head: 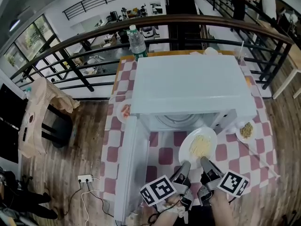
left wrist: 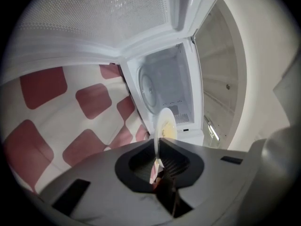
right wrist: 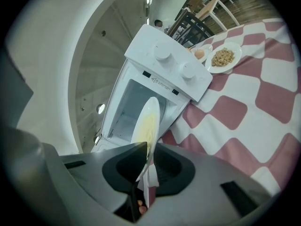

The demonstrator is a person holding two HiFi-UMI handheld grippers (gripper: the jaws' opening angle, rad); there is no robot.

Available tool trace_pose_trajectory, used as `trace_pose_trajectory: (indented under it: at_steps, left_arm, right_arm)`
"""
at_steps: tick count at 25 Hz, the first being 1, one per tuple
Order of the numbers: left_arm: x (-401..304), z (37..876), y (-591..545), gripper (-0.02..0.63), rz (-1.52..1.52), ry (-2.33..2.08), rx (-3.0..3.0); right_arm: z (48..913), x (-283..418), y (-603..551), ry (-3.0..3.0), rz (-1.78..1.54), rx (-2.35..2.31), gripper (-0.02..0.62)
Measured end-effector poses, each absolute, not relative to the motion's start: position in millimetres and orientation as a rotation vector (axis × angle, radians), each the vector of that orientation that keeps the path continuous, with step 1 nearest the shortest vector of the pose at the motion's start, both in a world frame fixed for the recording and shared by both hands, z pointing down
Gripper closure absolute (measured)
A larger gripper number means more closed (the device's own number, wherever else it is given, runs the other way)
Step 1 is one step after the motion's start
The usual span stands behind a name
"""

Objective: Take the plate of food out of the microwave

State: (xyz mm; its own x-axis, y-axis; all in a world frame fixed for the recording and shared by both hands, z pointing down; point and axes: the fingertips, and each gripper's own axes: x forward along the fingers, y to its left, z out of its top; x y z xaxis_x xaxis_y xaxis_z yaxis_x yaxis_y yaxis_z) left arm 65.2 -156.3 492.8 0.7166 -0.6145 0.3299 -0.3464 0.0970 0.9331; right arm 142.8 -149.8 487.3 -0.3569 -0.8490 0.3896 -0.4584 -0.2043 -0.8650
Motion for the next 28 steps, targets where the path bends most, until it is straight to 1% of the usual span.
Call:
trace_pose_trajectory:
  at_steps: [13,28]
  left_arm:
    - [73,475,-107,0.566,-0.301,-0.865,1.506]
    - [79,467,-45,0.566,-0.345,-0.915,1.517]
  right_arm:
    - [473,153,-102,1.748,-1.614,-1.512,0.560]
    - [458,156,-53,1.825,-1.545,-1.407,0.561]
